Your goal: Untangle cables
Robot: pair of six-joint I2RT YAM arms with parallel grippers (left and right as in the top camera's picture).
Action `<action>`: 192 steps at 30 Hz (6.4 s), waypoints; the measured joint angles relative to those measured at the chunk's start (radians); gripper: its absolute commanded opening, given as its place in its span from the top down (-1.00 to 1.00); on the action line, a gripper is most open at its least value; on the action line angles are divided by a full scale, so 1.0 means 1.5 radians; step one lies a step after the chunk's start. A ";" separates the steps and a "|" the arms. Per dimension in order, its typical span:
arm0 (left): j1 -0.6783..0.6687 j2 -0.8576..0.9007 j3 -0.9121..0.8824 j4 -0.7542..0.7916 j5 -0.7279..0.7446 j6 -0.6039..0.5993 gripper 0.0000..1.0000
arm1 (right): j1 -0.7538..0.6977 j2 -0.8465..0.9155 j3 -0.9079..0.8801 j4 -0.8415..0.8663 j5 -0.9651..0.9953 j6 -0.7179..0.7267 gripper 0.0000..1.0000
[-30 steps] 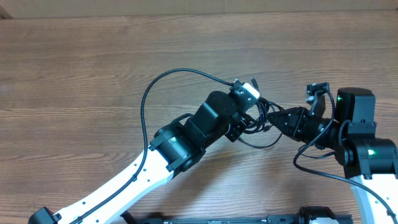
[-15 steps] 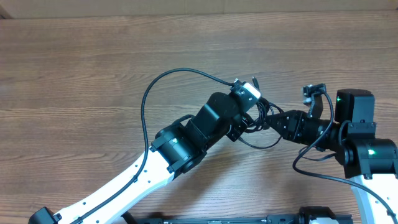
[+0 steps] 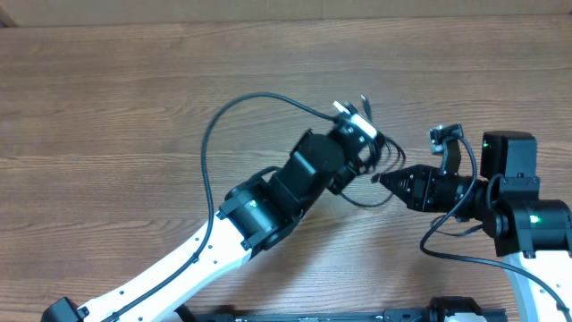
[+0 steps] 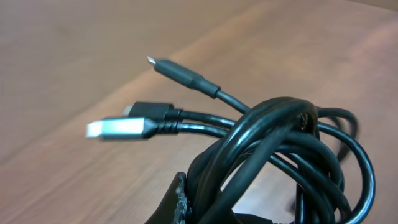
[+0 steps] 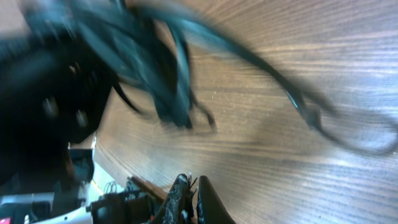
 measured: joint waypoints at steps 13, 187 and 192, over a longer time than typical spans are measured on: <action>0.009 0.000 0.000 0.002 -0.052 0.000 0.92 | 0.000 0.000 0.000 0.035 -0.008 0.018 -0.26; -0.002 0.006 -0.001 -0.046 0.238 -0.153 0.92 | -0.002 0.037 0.005 0.107 0.096 0.275 0.92; -0.008 0.005 -0.001 -0.046 0.237 -0.153 0.91 | -0.004 0.037 0.005 0.117 0.090 0.276 0.84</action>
